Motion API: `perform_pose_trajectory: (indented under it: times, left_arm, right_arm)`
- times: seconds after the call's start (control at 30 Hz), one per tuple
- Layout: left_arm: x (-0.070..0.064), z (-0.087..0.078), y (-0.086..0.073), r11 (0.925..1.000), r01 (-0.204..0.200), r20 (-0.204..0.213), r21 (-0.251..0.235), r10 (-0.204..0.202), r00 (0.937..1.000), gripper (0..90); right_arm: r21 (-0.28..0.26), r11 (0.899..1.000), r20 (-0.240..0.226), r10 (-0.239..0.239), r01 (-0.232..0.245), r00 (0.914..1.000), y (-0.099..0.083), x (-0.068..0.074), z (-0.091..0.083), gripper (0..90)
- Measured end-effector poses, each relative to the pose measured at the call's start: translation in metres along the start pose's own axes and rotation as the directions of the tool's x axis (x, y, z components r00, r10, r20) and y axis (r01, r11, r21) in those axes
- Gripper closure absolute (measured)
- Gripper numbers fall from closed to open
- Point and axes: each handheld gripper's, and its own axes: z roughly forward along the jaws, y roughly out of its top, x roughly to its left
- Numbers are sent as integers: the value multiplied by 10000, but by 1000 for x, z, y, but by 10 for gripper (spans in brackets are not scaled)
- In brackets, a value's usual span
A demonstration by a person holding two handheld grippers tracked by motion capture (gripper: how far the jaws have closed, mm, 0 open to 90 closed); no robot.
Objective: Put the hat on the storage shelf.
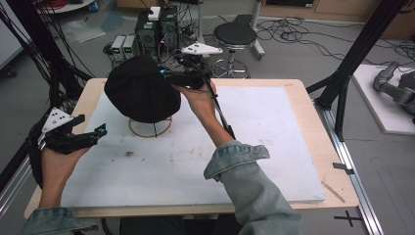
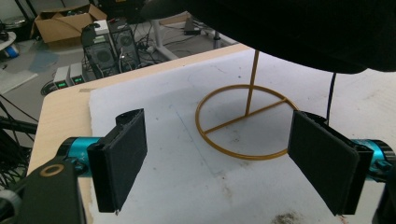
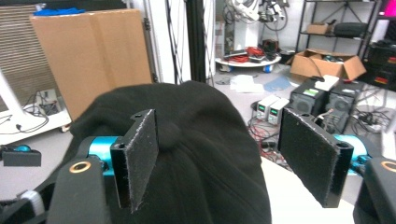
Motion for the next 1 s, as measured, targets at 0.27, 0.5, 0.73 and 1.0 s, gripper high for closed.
perform_pose_trajectory:
  times: [0.27, 0.5, 0.73, 1.0]
  left_arm:
    - [-2, 3, -1, 10000, -20, 45, 96, 20, 10000, 202]
    - [-5, 7, -1, 9999, -47, 114, 157, 46, 9999, 201]
    - [-7, 10, -2, 9998, -92, 153, 188, 89, 9998, 201]
    - [-9, 13, -2, 9997, -134, 182, 195, 130, 9997, 201]
  right_arm:
    - [-58, 10000, 460, -50, 53, 9989, -9, -17, -37, 271]
    - [-157, 9999, 926, -21, 35, 9957, -18, -31, -73, 248]
    - [-157, 9998, 1423, -120, 144, 9898, -28, -43, -107, 230]
    - [-429, 9990, 2098, -39, 132, 9777, -48, -53, -151, 224]
